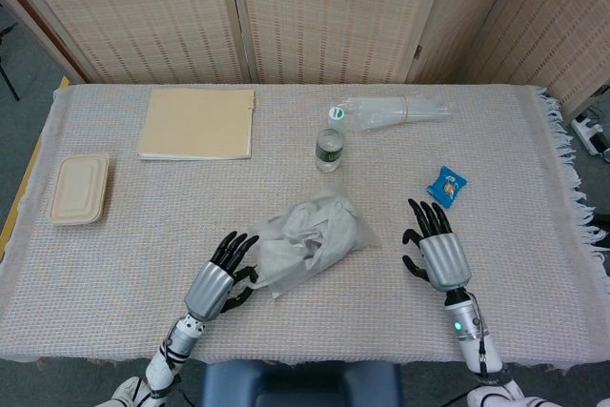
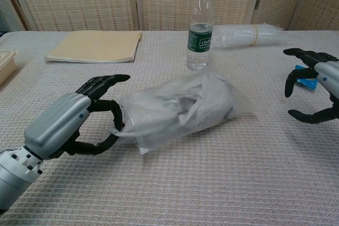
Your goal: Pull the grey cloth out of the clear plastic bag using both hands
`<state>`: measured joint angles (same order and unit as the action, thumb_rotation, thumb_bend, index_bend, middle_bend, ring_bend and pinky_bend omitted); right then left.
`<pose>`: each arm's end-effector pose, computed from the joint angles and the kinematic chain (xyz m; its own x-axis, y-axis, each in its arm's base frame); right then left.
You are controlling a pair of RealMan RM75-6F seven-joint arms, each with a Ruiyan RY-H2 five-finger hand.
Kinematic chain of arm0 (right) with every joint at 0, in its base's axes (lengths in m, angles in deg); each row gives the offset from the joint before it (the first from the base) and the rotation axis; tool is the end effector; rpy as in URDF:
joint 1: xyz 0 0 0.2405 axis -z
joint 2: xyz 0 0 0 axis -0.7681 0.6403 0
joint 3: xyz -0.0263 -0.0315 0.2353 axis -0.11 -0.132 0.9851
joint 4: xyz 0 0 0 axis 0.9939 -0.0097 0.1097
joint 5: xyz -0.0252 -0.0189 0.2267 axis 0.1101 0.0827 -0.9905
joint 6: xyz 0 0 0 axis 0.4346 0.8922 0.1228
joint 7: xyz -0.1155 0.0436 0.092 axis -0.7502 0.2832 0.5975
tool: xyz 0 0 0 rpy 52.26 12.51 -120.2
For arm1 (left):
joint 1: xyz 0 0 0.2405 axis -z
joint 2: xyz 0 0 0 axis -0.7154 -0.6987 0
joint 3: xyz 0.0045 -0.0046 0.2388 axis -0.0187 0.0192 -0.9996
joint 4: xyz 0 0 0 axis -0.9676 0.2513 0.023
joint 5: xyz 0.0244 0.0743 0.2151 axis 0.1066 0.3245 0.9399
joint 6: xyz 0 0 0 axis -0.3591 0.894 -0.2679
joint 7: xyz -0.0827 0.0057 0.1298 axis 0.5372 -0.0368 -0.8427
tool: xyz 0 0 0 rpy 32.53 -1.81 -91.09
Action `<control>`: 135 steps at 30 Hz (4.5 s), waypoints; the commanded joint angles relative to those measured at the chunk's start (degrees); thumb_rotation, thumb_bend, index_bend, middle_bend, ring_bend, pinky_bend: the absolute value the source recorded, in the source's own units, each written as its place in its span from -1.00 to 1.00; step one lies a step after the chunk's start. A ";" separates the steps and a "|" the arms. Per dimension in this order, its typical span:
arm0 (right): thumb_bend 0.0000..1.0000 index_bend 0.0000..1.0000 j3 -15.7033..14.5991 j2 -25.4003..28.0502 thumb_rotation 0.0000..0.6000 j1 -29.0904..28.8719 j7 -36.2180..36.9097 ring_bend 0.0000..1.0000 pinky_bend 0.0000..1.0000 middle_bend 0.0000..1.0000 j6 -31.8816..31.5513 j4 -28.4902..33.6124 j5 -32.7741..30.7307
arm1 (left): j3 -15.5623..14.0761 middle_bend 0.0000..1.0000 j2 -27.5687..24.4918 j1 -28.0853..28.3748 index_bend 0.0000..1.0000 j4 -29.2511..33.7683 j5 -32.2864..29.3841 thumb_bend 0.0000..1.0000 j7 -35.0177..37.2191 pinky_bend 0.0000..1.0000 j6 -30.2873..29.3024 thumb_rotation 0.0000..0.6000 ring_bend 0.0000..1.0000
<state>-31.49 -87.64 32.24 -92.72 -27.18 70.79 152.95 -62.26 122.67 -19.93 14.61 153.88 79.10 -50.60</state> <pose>-0.2378 -0.2693 -0.0227 0.4093 0.0147 0.9123 -0.8868 -0.2289 0.4015 -0.1795 0.2457 -0.1036 0.1428 -0.0172 0.9896 0.7965 -0.5915 -0.1252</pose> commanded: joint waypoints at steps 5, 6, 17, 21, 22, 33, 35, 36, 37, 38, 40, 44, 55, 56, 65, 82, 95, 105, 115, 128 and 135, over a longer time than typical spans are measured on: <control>-0.53 -0.02 0.78 -7.57 1.00 -2.50 1.28 -1.00 -1.00 -0.95 -0.97 -9.43 -0.61 | 0.52 -0.79 -0.50 0.35 0.37 -0.08 -0.31 0.07 0.30 -1.00 0.57 1.00 -1.00; -0.53 -0.03 0.72 -8.38 1.00 -2.65 1.85 -1.00 -1.00 -0.95 -0.94 -10.39 -0.72 | 0.65 -0.79 -0.56 0.48 0.37 -0.19 -0.39 0.07 0.35 -1.00 0.72 1.00 -1.00; -0.54 -0.16 0.31 -15.87 1.00 -4.92 6.82 -1.00 -1.00 -0.96 -1.59 -21.21 -0.71 | 1.53 -0.79 -0.83 1.48 0.37 -1.49 -0.94 0.06 1.46 -1.00 1.71 1.00 -1.00; -0.53 -0.17 0.71 -18.44 1.00 -5.99 8.58 -1.00 -1.00 -0.97 -1.83 -25.07 -0.94 | 1.72 -0.79 -0.92 1.73 0.37 -2.03 -1.13 0.05 1.89 -1.00 2.00 1.00 -1.00; -0.53 -0.17 0.79 -18.96 1.00 -6.26 9.05 -1.00 -1.00 -0.97 -1.83 -25.86 -0.99 | 1.78 -0.79 -0.93 1.77 0.37 -2.10 -1.19 0.05 2.00 -1.00 2.04 1.00 -1.00; -0.53 -0.10 0.65 -23.71 1.00 -8.48 12.61 -1.00 -1.00 -0.95 -2.26 -32.19 -1.07 | 2.10 -0.79 -1.32 1.86 0.37 -2.63 -1.70 0.05 2.57 -1.00 2.26 1.00 -1.00; -0.53 -0.07 0.54 -24.14 1.00 -8.67 13.12 -1.00 -1.00 -0.94 -2.66 -32.71 -0.99 | 2.15 -0.79 -1.47 1.86 0.37 -2.64 -1.76 0.05 2.60 -1.00 2.19 1.00 -1.00; -0.53 -0.06 0.53 -24.31 1.00 -8.73 13.23 -1.00 -1.00 -0.94 -2.76 -32.93 -1.02 | 2.16 -0.79 -1.52 1.87 0.37 -2.66 -1.79 0.05 2.63 -1.00 2.20 1.00 -1.00; -0.53 -0.05 0.57 -24.49 1.00 -8.83 13.35 -1.00 -1.00 -0.94 -2.79 -33.17 -1.11 | 2.20 -0.79 -1.57 1.89 0.37 -2.63 -1.84 0.05 2.71 -1.00 2.25 1.00 -1.00; -0.53 -0.04 0.58 -24.60 1.00 -8.92 13.45 -1.00 -1.00 -0.93 -2.77 -33.30 -1.18 | 2.22 -0.79 -1.60 1.91 0.37 -2.62 -1.88 0.05 2.71 -1.00 2.27 1.00 -1.00; -0.53 0.00 0.61 -24.71 1.00 -9.01 13.59 -1.00 -1.00 -0.92 -2.76 -33.42 -1.28 | 2.25 -0.79 -1.64 1.92 0.37 -2.61 -1.92 0.05 2.70 -1.00 2.29 1.00 -1.00; -0.46 0.08 0.75 -24.99 1.00 -9.29 13.85 -1.00 -1.00 -0.89 -2.75 -33.94 -1.65 | 2.21 -0.79 -1.72 1.84 0.37 -2.66 -2.01 0.05 2.78 -1.00 2.33 1.00 -1.00; -0.03 0.18 0.82 -24.98 1.00 -10.26 13.88 -1.00 -1.00 -0.85 -2.15 -33.78 -2.23 | 2.27 -0.79 -2.13 1.91 0.36 -2.69 -2.09 0.09 3.16 -1.00 2.09 1.00 -1.00; 0.01 0.18 0.82 -24.87 1.00 -10.32 13.82 -1.00 -1.00 -0.85 -2.12 -33.62 -2.25 | 2.28 -0.79 -2.19 1.94 0.36 -2.65 -2.07 0.10 3.18 -1.00 2.05 1.00 -1.00; 0.29 0.26 0.46 -23.09 1.00 -9.89 11.85 -1.00 -1.00 -0.81 -2.44 -30.93 -2.50 | 2.39 -0.79 -2.78 1.92 0.35 -2.72 -2.24 0.11 3.37 -1.00 1.94 1.00 -1.00; 0.37 0.27 0.81 -16.77 1.00 -8.54 8.68 -1.00 -1.00 -0.81 -1.78 -23.57 -3.97 | 3.05 -0.80 -4.47 1.86 0.34 -4.59 -2.93 0.12 3.96 -1.00 1.25 1.00 -1.00; 0.37 0.27 3.22 -10.41 1.00 -6.63 8.29 -1.00 -1.00 -0.81 -2.75 -20.07 -6.83 | 4.56 -0.80 -8.04 1.66 0.34 -6.90 -4.78 0.12 4.33 -1.00 1.45 1.00 -1.00; 0.37 0.27 4.86 -5.36 1.00 -3.44 9.33 -1.00 -1.00 -0.81 -3.69 -22.06 -10.01 | 6.73 -0.80 -12.35 0.52 0.34 -10.70 -7.90 0.12 5.92 -1.00 2.39 1.00 -1.00; 0.20 -0.01 3.99 -0.87 1.00 -0.14 13.55 -1.00 -1.00 -0.89 -3.09 -21.37 -10.95 | 5.73 -0.91 -15.90 -1.36 -0.14 -8.39 -8.44 -0.13 9.33 -1.00 4.50 1.00 -1.00; -0.87 -1.00 -2.98 20.60 1.00 8.16 3.69 -1.00 -1.00 -1.00 -11.15 12.24 -3.54 | -0.16 -1.00 -39.72 -2.72 -0.90 38.44 -8.55 -0.75 -3.40 -1.00 13.93 1.00 -1.00; -0.87 -1.00 -7.07 27.21 1.00 12.83 -7.05 -1.00 -1.00 -1.00 -16.77 24.03 1.52 | -2.72 -1.00 -54.21 -8.63 -0.77 59.05 -19.46 -0.74 -22.92 -1.00 15.81 1.00 -1.00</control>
<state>-36.13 -63.86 42.38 -95.36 -41.10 90.49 151.75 -62.51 77.83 -24.38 63.60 140.67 67.04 -36.40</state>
